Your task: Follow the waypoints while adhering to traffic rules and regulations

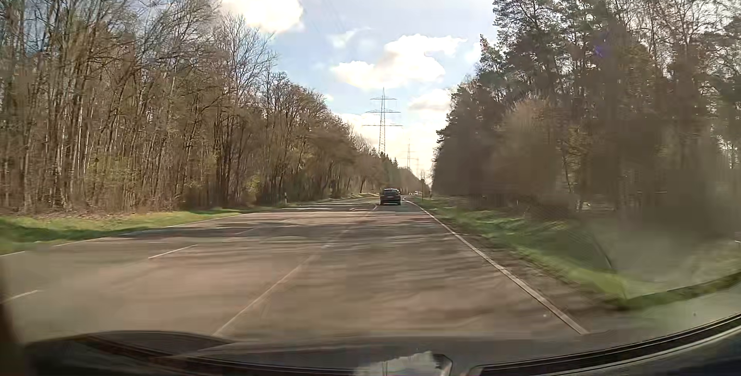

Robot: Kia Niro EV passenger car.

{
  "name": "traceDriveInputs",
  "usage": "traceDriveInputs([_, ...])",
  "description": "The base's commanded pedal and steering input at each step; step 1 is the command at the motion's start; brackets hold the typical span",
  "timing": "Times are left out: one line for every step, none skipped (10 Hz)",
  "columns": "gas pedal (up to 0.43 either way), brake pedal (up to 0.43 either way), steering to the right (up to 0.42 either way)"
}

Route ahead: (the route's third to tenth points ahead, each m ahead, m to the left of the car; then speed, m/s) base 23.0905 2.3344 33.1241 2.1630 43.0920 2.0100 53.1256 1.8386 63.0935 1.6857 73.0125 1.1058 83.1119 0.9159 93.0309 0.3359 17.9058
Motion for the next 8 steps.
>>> traceDriveInputs([0.197, 0.0, 0.001])
traceDriveInputs([0.197, 0.0, 0.001])
traceDriveInputs([0.197, 0.0, 0.0])
traceDriveInputs([0.197, 0.0, 0.0])
traceDriveInputs([0.197, 0.0, 0.001])
traceDriveInputs([0.197, 0.0, 0.0])
traceDriveInputs([0.197, 0.0, 0.001])
traceDriveInputs([0.197, 0.0, 0.0])
